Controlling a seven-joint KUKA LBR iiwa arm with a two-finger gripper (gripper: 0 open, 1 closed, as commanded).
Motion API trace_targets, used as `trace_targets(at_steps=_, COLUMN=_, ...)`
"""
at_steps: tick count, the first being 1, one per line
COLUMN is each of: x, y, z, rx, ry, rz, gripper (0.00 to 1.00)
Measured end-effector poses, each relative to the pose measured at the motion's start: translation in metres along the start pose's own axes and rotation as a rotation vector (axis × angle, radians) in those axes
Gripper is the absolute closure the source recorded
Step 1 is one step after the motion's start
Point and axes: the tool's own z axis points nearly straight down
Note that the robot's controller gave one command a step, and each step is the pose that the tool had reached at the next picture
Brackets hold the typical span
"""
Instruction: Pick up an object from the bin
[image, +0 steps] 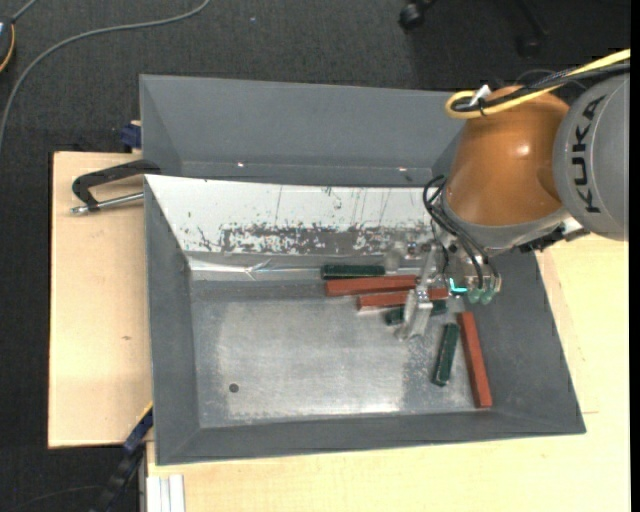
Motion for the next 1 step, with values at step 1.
trace_targets(at_steps=1, x=-0.0273, y=-0.0073, z=0.0761, rx=0.000, ry=0.003, rz=-0.013, gripper=0.00)
